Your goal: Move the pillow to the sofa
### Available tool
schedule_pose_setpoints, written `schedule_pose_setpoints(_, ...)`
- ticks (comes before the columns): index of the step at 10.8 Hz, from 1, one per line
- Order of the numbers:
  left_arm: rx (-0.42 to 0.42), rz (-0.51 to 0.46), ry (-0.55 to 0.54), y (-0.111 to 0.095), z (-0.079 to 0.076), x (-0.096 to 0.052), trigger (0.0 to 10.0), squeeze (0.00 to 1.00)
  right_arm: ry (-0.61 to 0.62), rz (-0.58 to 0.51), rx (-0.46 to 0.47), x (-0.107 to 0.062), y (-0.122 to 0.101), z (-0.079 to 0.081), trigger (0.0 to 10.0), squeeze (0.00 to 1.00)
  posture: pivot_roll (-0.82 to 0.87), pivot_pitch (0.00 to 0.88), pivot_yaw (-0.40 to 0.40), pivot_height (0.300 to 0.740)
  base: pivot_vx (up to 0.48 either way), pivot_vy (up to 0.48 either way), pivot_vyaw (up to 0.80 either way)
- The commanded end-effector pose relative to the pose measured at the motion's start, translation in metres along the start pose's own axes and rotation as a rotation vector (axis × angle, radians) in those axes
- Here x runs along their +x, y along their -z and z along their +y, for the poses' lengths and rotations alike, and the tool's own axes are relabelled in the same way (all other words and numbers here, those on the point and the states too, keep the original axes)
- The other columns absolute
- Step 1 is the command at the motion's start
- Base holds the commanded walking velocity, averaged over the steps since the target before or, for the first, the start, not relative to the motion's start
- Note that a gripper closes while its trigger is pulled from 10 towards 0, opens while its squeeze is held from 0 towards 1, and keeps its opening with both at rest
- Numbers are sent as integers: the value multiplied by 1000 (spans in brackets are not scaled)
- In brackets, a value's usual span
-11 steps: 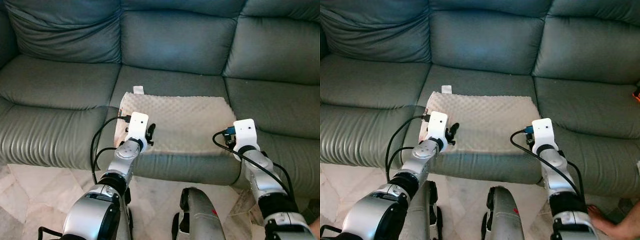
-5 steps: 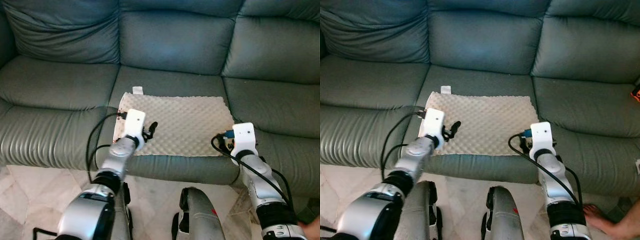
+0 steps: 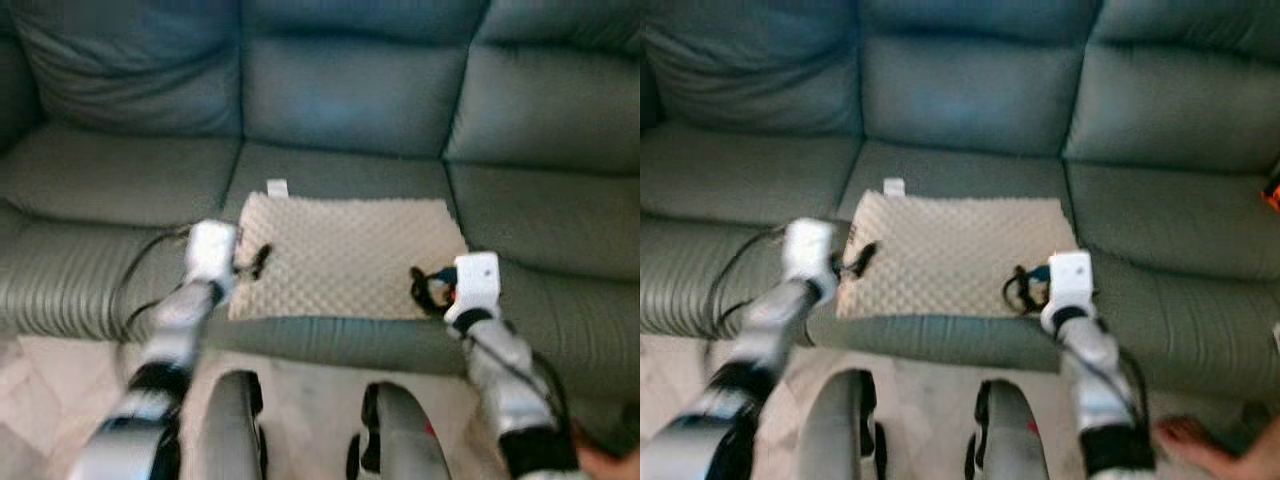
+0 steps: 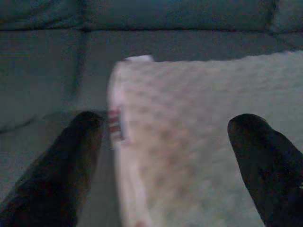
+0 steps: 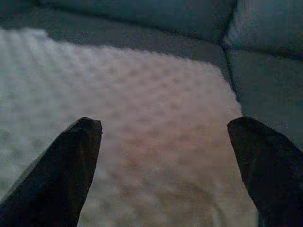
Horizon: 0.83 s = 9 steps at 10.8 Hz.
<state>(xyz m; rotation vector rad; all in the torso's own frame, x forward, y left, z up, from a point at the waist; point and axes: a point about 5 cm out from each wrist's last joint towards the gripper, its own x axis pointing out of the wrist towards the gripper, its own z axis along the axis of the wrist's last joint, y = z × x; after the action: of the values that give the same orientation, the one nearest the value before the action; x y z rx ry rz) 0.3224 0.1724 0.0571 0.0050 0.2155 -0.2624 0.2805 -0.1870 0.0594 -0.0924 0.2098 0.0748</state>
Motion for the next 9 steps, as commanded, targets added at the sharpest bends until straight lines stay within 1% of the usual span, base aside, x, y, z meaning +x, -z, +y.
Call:
schedule_pose_setpoints(1, -26, -4, -34, 1, 10, -6, 10000, 1000, -2, -32, 10, -3, -1, 2, 10000, 1000, -38, 0, -15, 627, 0, 0, 0)
schedule_pose_setpoints(2, -50, -13, -78, 4, 18, -16, 10000, 1000, -18, -69, 35, -6, -3, 7, 10000, 1000, -32, 0, -9, 627, 0, 0, 0)
schedule_pose_setpoints(4, -67, -27, -141, 9, 24, -25, 10000, 1000, -24, -112, 57, -11, -4, 12, 10000, 1000, -19, 0, 1, 627, 0, 0, 0)
schedule_pose_setpoints(5, -75, -17, -215, 15, 32, -34, 10000, 1000, -1, -156, 76, -21, -5, 11, 10000, 1000, -16, 0, 2, 627, 0, 0, 0)
schedule_pose_setpoints(6, -61, -26, -271, 14, 35, -38, 10000, 1000, 23, -165, 98, -29, -3, 9, 10000, 1000, -9, 0, 1, 627, 0, 0, 0)
schedule_pose_setpoints(7, -30, -22, -345, 16, 36, -42, 10000, 1000, 55, -126, 157, -37, 9, 9, 10000, 1000, -9, 0, 13, 627, 0, 0, 0)
schedule_pose_setpoints(8, -35, 21, -373, 25, 34, -43, 10000, 1000, 46, -118, 182, -37, 12, 16, 10000, 1000, -24, 0, 24, 627, 0, 0, 0)
schedule_pose_setpoints(9, -64, 13, -348, 25, 26, -40, 10000, 1000, 25, -130, 216, -32, 6, 23, 10000, 678, -24, 0, 24, 627, 0, 0, 0)
